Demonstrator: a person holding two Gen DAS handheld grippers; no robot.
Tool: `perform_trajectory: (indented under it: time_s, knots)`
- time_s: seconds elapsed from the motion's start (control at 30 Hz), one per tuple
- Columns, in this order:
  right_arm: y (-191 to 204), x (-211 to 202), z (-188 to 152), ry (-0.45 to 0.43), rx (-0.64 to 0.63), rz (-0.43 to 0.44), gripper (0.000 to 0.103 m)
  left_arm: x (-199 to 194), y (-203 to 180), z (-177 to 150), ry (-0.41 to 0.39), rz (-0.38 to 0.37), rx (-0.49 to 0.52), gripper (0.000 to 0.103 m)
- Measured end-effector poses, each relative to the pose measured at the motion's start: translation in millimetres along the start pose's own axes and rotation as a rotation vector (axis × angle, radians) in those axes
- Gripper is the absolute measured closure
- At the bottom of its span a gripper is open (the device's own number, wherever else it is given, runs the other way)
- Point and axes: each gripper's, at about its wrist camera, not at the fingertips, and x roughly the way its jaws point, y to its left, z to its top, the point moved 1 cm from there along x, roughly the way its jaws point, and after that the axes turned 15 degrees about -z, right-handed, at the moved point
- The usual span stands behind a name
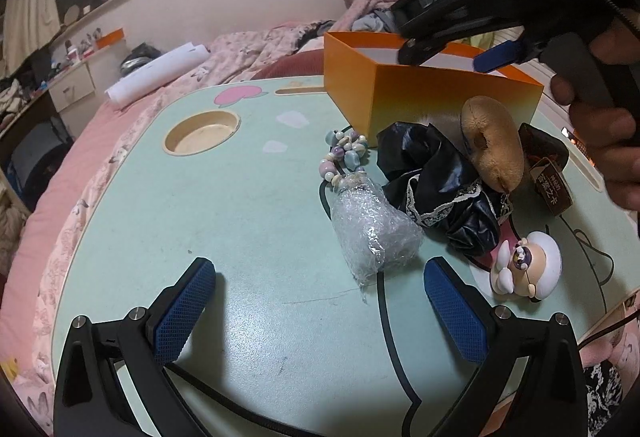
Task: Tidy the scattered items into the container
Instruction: 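Reach into the box and grasp the clear glass cup with the right gripper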
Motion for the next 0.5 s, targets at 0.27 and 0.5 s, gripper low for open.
perform_trajectory:
  time_s: [0.27, 0.5]
  knots:
    - [9.4, 3.7, 1.4, 0.029, -0.022, -0.005, 0.022, -0.2, -0.2, -0.4, 0.0, 0.0, 0.0, 0.0]
    - [-9.5, 23.5, 40.5, 0.248, -0.076, 0.025, 0.035, -0.4, 0.0, -0.7, -0.001, -0.001, 0.0, 0.0]
